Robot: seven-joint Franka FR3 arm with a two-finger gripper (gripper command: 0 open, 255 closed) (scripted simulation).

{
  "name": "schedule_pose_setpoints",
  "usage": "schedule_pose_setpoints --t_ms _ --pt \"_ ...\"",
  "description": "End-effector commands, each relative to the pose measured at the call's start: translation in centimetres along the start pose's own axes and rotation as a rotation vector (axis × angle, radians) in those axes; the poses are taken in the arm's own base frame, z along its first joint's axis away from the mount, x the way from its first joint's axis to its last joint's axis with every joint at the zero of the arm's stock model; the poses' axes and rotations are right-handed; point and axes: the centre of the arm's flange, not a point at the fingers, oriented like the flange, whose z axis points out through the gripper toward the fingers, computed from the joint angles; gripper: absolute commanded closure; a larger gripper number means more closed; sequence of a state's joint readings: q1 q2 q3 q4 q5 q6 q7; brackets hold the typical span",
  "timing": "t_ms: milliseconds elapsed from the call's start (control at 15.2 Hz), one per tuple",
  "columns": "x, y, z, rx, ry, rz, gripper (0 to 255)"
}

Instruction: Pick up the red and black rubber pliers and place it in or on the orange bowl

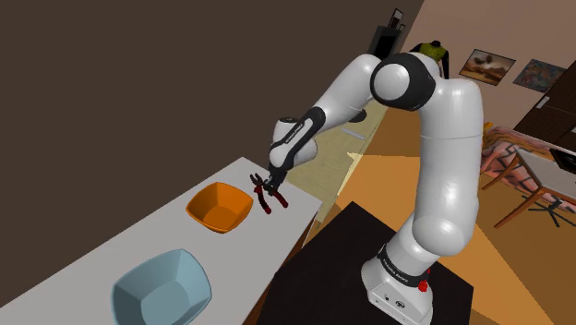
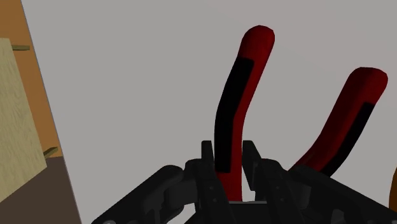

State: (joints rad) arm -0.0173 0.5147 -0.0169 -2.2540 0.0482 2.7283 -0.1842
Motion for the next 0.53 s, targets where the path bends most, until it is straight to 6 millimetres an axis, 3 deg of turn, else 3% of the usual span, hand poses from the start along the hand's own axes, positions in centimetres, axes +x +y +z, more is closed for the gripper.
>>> schedule_pose_setpoints --t_ms 0,462 --pt "-0.1 -0.2 -1.1 0.000 0.000 0.000 255" --pt "-0.2 -0.2 -4.8 0.000 0.000 0.000 255"
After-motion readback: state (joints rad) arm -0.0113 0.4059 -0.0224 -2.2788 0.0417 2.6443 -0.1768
